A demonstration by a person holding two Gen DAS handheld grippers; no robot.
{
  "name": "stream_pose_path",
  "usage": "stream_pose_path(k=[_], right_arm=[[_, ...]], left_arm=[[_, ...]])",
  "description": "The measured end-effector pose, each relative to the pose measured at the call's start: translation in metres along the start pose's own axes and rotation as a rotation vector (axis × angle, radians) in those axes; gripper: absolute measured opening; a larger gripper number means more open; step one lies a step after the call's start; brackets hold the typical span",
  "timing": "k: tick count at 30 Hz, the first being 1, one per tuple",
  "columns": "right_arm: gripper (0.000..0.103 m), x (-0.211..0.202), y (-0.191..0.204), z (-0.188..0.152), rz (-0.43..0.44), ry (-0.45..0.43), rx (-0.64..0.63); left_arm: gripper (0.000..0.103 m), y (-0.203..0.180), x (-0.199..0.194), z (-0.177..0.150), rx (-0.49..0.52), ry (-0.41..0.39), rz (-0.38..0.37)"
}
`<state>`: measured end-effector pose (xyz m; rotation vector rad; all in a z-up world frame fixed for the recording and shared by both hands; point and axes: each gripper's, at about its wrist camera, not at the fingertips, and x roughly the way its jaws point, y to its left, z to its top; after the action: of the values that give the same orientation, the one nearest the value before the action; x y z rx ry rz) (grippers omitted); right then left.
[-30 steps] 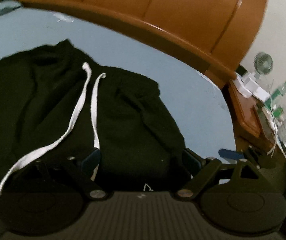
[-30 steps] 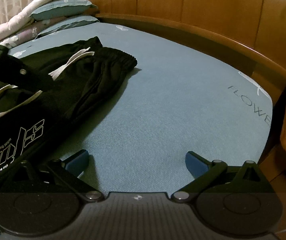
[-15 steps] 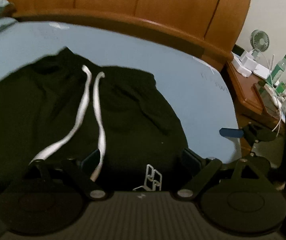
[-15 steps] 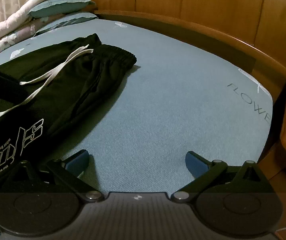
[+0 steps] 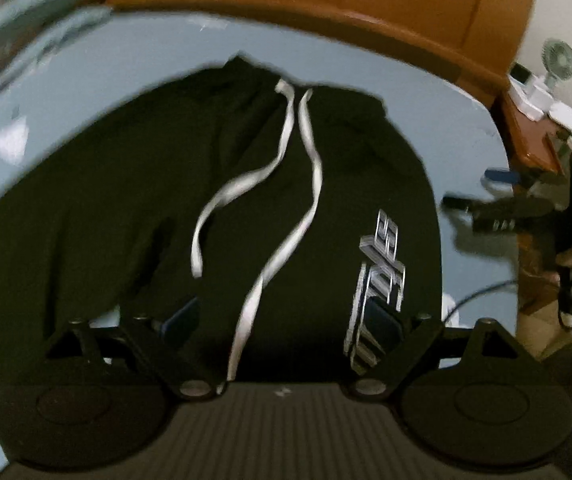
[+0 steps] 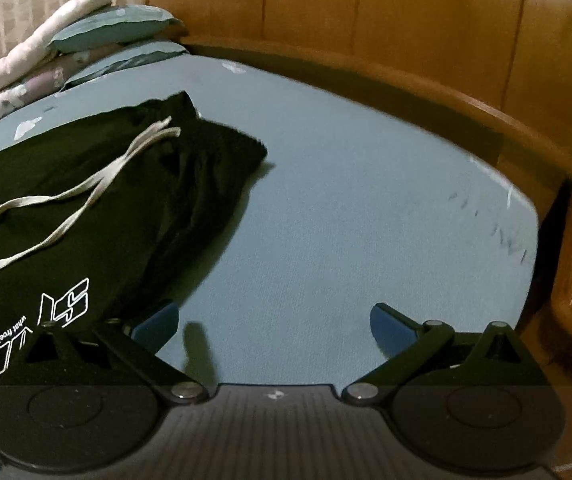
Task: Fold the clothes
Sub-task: 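Spread the sweatpants flat with the left gripper, drawstring on top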
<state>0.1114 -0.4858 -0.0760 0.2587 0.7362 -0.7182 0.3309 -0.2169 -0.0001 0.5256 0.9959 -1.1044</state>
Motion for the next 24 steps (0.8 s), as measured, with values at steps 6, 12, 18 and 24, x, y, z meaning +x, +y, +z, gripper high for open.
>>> stream_pose_path(k=[6, 12, 18, 24], right_arm=[[0.103, -0.02, 0.006, 0.025, -0.054, -0.045, -0.031], [0.103, -0.05, 0.045, 0.048, 0.027, -0.066, -0.062], [0.103, -0.039, 0.111, 0.05, 0.185, -0.02, -0.186], [0.103, -0.004, 0.154, 0.023, 0.221, 0.123, -0.214]], left_arm=[[0.089, 0.027, 0.016, -0.048, -0.136, 0.093, -0.037], [0.089, 0.043, 0.016, -0.079, -0.224, 0.105, -0.091], [0.089, 0.043, 0.002, -0.104, -0.211, 0.049, -0.119], [0.089, 0.057, -0.017, -0.136, -0.22, 0.003, -0.133]])
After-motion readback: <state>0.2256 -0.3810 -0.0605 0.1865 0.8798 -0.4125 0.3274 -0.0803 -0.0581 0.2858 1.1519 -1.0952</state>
